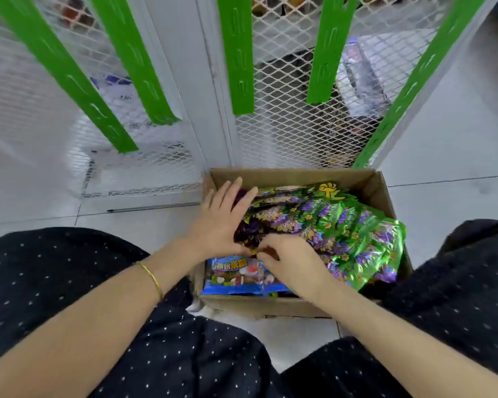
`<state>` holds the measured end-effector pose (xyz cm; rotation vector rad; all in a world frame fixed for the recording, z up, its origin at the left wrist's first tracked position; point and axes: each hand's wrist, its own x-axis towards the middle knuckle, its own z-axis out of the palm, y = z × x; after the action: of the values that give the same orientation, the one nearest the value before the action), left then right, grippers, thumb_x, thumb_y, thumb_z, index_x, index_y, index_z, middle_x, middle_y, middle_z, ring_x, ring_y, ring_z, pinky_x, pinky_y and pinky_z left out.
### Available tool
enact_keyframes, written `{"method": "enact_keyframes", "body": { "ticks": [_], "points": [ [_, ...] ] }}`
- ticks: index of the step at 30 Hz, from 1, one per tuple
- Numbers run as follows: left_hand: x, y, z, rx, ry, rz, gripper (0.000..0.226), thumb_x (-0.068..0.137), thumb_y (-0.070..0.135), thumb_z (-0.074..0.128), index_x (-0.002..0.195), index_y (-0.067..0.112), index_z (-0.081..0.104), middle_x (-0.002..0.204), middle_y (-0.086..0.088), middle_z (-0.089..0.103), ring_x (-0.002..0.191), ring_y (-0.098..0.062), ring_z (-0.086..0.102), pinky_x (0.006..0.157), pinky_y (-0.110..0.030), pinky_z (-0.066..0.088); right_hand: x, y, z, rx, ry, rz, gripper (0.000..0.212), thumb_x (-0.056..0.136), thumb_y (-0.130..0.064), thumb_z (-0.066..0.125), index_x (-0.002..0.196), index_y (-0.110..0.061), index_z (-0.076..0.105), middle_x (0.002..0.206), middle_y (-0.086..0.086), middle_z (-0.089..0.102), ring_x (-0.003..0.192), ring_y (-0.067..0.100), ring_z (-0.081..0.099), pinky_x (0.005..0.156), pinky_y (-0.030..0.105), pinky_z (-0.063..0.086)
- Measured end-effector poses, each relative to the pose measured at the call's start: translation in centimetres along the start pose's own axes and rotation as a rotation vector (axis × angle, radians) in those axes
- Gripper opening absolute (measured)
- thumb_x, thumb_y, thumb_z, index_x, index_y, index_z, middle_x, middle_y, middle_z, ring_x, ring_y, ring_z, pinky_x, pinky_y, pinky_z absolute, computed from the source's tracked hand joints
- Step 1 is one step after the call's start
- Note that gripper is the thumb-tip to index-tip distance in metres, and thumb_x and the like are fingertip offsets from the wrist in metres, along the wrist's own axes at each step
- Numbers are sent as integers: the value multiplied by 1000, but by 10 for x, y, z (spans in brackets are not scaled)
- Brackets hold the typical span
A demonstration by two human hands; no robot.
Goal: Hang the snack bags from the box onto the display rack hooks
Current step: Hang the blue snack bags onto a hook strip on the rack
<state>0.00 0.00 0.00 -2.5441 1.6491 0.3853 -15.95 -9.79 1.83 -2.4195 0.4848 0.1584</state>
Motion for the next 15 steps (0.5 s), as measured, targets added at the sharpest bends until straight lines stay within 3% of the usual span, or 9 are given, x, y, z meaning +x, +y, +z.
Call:
{"method": "enact_keyframes", "body": {
  "ticks": [2,4,6,10,13,15],
  "points": [
    [-1,5,9,63,52,38,128,58,72,68,148,26,-11,156,-17,-10,144,-36,0,116,-52,6,-4,4,20,-12,-104,111,22,93,-29,49,93,-10,62,94,6,65,88,24,61,69,35,47],
    [-1,5,21,130,124,90,127,52,72,71,149,26,4,155,-21,8,139,-40,24,111,-51,23,-8,7,43,21,-166,246,24,94,-31,48,86,-8,54,95,11,63,90,29,59,64,32,39],
    [-1,3,33,133,175,120,124,48,70,75,147,25,14,151,-22,24,126,-40,43,101,-48,38,-8,5,62,39,-141,372,27,93,-35,49,92,-9,51,102,15,61,100,33,55,72,34,39],
    [4,-4,30,20,222,145,120,55,72,70,147,28,8,155,-16,13,132,-37,36,103,-46,35,-6,-5,82,-39,-22,574,52,92,-45,48,122,-3,45,124,15,49,119,34,43,92,39,40],
    [2,1,30,38,238,200,124,49,82,61,147,28,9,156,-15,12,132,-39,34,103,-50,34,-4,-13,89,-22,77,678,57,90,-47,51,125,-3,39,127,14,45,120,33,44,95,39,39],
    [-1,8,38,104,233,262,123,49,77,66,147,27,11,155,-16,16,128,-39,38,98,-52,39,-2,-13,94,-5,107,708,57,89,-45,54,125,-3,37,127,15,45,119,32,44,96,39,39]
  ]
}}
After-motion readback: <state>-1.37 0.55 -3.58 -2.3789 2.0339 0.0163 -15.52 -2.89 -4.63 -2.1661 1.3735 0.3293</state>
